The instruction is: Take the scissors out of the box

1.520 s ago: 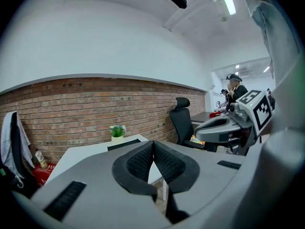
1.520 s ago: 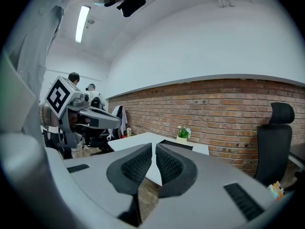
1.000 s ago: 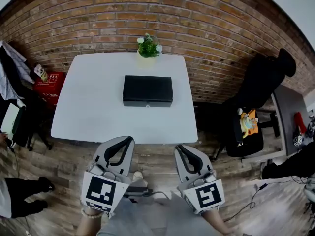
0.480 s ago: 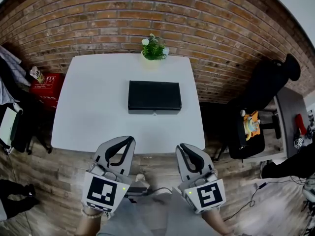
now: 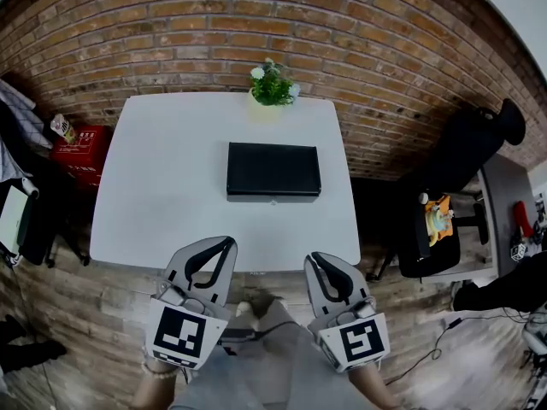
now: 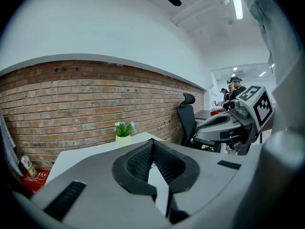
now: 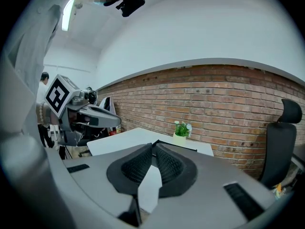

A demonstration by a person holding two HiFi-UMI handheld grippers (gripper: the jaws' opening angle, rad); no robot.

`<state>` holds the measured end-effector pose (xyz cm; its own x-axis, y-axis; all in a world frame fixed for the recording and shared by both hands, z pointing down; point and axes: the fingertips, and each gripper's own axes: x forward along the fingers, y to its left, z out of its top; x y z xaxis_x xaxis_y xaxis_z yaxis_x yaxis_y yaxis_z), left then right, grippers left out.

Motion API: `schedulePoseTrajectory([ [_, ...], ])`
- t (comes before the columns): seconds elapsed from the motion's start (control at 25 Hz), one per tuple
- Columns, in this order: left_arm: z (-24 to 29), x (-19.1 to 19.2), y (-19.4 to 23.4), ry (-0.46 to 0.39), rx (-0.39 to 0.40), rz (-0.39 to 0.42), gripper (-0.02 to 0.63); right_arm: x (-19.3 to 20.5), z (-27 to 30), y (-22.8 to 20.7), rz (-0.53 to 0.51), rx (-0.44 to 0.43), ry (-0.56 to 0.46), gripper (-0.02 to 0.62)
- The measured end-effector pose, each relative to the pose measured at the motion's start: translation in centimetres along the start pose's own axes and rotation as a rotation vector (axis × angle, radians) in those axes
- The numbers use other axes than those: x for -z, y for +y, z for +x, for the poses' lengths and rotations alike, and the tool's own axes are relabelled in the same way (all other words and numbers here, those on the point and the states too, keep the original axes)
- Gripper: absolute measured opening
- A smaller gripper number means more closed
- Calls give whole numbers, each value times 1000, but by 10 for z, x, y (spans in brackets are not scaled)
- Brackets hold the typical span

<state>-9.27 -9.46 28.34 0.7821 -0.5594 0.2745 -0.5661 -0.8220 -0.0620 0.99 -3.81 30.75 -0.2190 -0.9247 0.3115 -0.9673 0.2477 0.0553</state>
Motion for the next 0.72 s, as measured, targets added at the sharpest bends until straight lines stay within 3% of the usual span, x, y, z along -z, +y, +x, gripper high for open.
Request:
schedulePoseTrajectory([
  [0.72,39,11,18,35,-67,-22,18,18,60,-24,9,-100,40,55],
])
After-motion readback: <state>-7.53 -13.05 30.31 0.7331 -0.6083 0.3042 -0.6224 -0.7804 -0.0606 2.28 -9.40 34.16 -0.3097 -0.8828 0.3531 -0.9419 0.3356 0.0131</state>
